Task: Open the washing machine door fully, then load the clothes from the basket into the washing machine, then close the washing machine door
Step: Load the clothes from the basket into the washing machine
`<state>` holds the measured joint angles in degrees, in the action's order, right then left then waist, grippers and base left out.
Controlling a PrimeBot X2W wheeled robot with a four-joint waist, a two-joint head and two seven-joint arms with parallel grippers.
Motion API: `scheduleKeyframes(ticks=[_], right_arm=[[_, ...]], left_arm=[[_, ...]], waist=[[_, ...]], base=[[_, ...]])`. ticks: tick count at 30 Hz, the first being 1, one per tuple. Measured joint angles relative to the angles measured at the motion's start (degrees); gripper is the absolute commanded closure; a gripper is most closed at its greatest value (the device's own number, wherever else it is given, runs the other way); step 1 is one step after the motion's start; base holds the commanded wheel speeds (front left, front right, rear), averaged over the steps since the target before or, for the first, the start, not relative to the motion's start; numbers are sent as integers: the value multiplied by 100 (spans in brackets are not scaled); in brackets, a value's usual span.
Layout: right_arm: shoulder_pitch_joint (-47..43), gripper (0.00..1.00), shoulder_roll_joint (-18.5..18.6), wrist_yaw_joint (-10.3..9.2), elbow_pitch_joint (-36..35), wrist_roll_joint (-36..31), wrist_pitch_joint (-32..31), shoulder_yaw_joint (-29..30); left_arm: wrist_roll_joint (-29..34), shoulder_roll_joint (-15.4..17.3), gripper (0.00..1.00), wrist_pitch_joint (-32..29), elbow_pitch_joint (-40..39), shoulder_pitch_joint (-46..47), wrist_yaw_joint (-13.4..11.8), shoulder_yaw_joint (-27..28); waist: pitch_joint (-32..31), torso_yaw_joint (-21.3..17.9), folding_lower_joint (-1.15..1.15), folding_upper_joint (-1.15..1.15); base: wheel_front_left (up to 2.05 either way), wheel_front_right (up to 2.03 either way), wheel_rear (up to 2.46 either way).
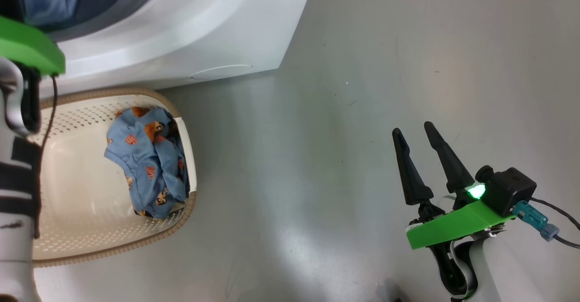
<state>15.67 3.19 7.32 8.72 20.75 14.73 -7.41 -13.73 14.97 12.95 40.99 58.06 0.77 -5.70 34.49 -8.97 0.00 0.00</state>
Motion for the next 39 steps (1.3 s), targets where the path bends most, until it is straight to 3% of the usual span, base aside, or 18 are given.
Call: scheduleKeyframes(ticks=[29,39], right_arm=[[218,0,-2,0,-64,103,0,-254],[349,0,-3,0,-94,152,0,-369]], left_arm=[[186,237,100,120,255,1802,176,-301],[247,550,100,171,100,2472,312,-304]], waist=[[829,-254,0,0],[1364,-350,0,0]], base=[[0,0,0],[0,0,0]])
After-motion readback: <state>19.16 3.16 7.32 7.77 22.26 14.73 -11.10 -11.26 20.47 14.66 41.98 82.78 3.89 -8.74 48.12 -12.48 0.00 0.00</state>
